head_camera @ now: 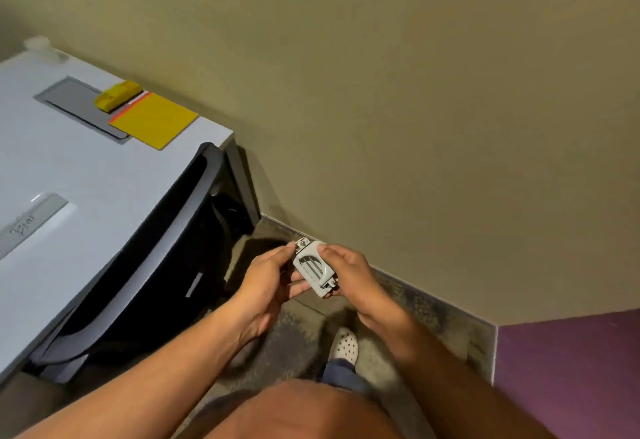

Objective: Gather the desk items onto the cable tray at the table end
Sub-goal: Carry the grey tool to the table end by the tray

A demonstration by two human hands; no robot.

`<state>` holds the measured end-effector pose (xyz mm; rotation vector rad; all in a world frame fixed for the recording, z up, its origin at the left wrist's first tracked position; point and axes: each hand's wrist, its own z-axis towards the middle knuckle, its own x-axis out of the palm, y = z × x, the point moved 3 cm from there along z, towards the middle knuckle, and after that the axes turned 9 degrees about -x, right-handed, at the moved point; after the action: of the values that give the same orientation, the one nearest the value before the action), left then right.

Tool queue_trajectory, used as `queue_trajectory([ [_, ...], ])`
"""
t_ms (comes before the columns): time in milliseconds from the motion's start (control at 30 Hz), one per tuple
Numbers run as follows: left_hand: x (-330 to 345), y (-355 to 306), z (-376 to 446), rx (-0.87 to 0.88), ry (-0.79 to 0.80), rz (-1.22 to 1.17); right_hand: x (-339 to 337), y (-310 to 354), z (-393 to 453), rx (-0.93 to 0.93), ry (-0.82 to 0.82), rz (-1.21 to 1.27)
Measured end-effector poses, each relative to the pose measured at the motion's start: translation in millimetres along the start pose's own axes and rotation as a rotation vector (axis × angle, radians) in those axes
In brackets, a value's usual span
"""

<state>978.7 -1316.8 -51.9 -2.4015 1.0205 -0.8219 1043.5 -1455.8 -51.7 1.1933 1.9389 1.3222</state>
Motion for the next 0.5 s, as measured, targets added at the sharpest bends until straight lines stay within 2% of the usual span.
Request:
queue_trajectory([
  [233, 25.7, -96.4, 16.5, 0.228, -0.155, -0.084, 13.2, 84.0, 97.6, -0.072, 0.204, 0.013],
  [400, 5.2, -153.7, 32.3, 0.299, -0.263, -0.151, 59.2, 120.7, 158.5, -0.061, 0.320, 0.035],
  [500, -17.3, -186.1, 41.8, 0.333, -0.287, -0.190, 92.3, 138.3, 185.6, -0.070, 0.335, -0.014],
])
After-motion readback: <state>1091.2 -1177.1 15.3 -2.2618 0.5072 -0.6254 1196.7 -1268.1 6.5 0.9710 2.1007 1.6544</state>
